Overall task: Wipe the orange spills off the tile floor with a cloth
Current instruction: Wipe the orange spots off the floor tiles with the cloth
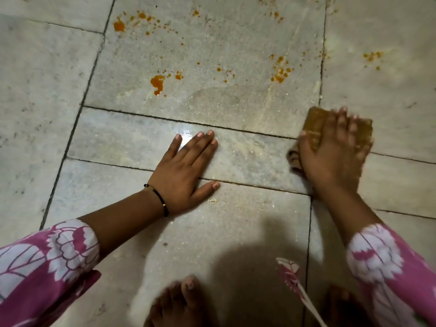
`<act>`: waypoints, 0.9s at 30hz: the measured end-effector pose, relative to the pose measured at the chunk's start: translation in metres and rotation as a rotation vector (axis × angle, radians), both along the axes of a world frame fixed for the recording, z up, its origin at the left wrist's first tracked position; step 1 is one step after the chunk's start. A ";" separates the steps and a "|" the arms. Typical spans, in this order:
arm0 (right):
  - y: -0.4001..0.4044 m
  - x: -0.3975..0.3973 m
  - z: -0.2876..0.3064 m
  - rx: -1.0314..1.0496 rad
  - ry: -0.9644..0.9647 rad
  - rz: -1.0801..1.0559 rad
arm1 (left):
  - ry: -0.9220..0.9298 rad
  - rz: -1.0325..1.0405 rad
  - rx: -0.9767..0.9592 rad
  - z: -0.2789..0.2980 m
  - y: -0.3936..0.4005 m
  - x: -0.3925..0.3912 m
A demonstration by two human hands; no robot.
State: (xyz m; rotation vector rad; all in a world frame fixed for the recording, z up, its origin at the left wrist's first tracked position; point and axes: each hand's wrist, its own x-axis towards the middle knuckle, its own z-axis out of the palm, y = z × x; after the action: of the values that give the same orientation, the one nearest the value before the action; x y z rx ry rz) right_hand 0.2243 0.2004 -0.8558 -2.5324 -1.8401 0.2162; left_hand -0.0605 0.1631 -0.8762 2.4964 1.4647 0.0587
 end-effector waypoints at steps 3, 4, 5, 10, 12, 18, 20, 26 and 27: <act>0.021 -0.042 -0.003 0.022 -0.044 0.090 | 0.006 0.003 -0.003 0.002 0.001 0.001; 0.010 -0.058 -0.003 0.046 -0.048 0.172 | 0.009 0.001 -0.003 0.002 0.001 0.001; -0.008 -0.073 -0.004 0.057 -0.036 0.259 | 0.012 0.003 -0.003 0.003 0.000 0.002; -0.103 -0.052 -0.002 -0.039 0.029 0.506 | 0.009 -0.001 -0.003 0.002 0.001 0.001; -0.110 -0.020 0.000 -0.060 0.004 0.377 | 0.005 0.004 0.000 0.001 0.000 0.001; -0.028 -0.022 -0.002 0.046 0.070 -0.131 | 0.011 0.003 0.003 0.002 0.000 0.002; -0.002 -0.042 -0.004 0.024 0.062 -0.033 | 0.014 0.003 -0.001 0.002 0.000 0.002; -0.046 -0.062 -0.004 -0.012 0.084 0.631 | 0.011 -0.003 -0.020 0.003 0.001 0.001; -0.056 -0.044 -0.004 -0.043 0.080 0.729 | 0.012 -0.006 -0.021 0.003 0.001 0.000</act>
State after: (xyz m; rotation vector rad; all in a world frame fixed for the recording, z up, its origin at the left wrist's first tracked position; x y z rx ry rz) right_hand 0.1808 0.1440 -0.8595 -1.7192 -2.6468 0.3459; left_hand -0.0602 0.1643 -0.8728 2.4885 1.4550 0.0275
